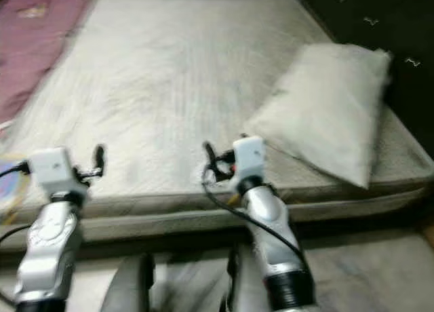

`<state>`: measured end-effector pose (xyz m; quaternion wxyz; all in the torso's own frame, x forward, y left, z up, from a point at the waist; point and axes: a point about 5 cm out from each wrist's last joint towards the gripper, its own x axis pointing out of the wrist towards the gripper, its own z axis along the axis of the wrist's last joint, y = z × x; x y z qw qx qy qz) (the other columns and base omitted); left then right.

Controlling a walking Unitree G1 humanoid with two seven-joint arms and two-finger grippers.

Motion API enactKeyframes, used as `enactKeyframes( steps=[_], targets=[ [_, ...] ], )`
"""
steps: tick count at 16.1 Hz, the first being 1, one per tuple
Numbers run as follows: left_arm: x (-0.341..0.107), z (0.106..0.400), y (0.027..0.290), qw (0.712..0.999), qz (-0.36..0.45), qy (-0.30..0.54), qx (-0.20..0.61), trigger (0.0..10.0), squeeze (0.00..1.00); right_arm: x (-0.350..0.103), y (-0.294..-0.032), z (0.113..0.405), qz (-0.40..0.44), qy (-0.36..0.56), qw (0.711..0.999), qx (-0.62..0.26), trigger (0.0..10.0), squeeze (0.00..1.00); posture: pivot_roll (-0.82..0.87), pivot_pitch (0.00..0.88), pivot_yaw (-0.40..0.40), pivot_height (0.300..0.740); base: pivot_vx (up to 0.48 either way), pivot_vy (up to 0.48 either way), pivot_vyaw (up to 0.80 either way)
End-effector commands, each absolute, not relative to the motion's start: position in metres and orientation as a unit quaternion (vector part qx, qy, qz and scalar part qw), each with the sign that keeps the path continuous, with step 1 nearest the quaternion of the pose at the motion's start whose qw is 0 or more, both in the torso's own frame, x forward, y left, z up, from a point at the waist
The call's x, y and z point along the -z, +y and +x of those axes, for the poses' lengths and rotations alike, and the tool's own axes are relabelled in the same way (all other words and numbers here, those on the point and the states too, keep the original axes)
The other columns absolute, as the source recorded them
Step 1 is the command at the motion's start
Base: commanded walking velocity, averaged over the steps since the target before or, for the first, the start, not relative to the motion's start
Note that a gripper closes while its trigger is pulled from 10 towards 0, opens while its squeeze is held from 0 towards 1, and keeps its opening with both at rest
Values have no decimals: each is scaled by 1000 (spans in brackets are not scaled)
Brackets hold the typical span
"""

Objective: Clean up the room

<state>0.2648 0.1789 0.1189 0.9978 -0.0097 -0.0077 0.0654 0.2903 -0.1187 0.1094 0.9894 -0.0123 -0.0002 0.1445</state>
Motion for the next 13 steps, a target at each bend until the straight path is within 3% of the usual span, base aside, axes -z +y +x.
enactKeyframes(
  steps=[1,7,13],
  targets=[
    [-114,263,173,998,-11,3,-56,10000,0,-110,-125,291,-12,-2,991,-134,10000,0,46,39,-30,593,0,0,0],
    [-119,272,163,999,-17,-9,-32,10000,0,-110,-124,291,-9,-3,990,-137,10000,0,45,38,-30,588,0,0,0],
    [-116,271,165,999,-27,1,-42,10000,0,-106,-119,291,-5,10,987,-162,10000,0,46,45,-31,518,0,0,0]
  ],
)
